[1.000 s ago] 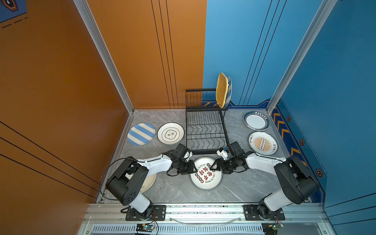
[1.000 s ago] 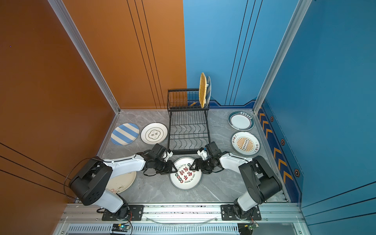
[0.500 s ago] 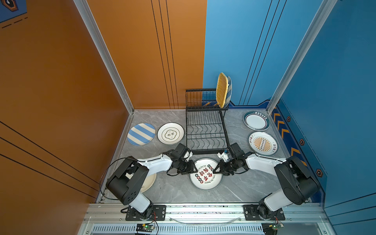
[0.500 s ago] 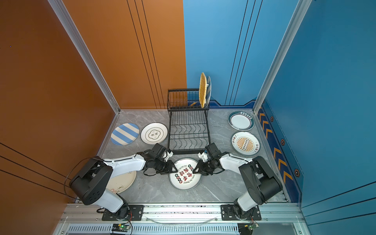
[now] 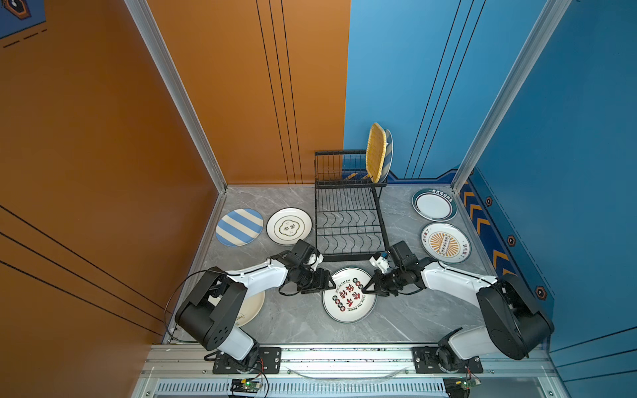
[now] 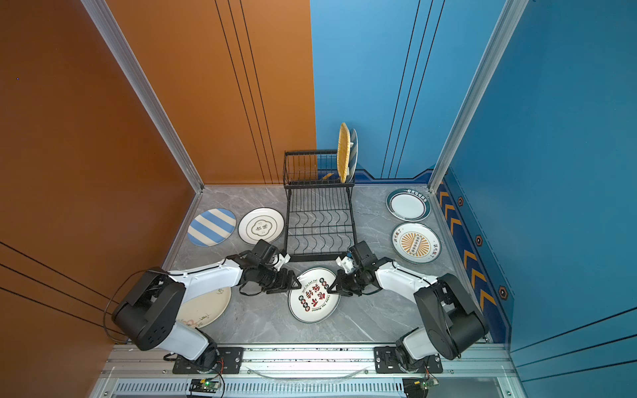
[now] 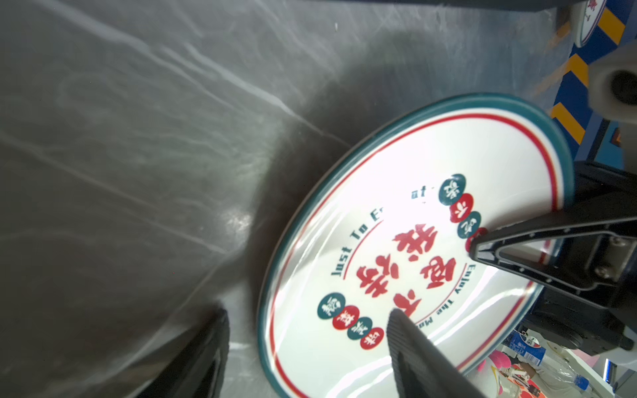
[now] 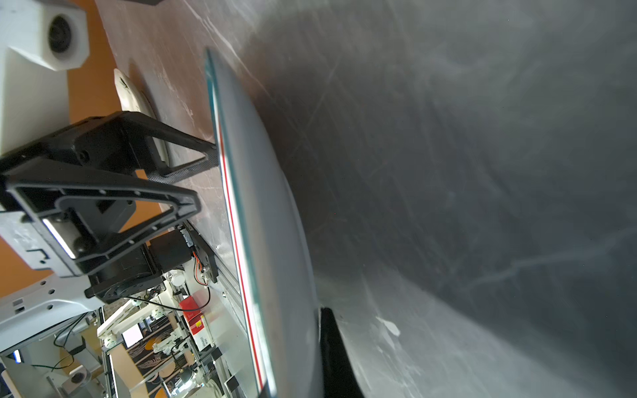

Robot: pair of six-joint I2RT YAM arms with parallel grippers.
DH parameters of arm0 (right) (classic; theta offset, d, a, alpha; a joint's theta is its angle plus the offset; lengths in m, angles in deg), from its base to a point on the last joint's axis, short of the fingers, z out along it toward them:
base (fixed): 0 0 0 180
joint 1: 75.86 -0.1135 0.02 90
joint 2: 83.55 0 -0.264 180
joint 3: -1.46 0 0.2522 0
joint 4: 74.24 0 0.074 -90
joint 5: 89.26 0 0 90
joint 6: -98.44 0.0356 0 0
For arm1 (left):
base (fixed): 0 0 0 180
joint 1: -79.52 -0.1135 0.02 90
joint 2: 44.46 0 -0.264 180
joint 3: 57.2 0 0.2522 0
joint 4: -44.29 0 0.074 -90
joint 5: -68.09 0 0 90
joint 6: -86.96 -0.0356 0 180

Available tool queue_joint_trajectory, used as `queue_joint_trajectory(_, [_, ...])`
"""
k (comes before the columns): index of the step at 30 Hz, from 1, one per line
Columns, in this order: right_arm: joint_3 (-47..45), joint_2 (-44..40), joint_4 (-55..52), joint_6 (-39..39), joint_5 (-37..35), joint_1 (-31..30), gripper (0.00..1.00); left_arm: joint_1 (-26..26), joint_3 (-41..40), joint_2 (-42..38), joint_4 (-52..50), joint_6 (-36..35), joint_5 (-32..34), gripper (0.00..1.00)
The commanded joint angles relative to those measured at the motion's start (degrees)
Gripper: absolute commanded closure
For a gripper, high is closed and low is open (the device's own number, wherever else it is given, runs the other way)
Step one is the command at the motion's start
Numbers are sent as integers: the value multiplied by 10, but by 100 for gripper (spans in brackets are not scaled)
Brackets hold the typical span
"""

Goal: Load plates into a dish rack
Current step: Pick up the plate from the center of the table.

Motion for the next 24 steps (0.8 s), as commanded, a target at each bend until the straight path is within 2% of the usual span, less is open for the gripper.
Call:
queue_joint_trajectory(1, [12, -60, -66, 5, -36, -3, 100, -17, 10, -26, -34, -17, 1, 21])
queue_joint_trajectory(6, [62, -141, -151, 15, -97, -4, 100, -38, 12, -40, -44, -26, 1, 15])
queue_joint_trajectory(8, [100, -165, -194, 16, -132, -6, 100, -45, 13, -41, -45, -30, 1, 9])
queue_joint_trajectory(12, [197, -184, -278, 4, -216, -11, 100, -55, 19, -40, -45, -35, -1, 4])
queue_joint_trajectory(18, [368, -155, -348, -6, -338, -26, 100, -64, 33, -30, -47, -44, -7, 0])
queue_joint_trajectory(24, [550, -74, -393, -24, -470, -53, 100, -67, 38, -29, -48, -46, -7, 2])
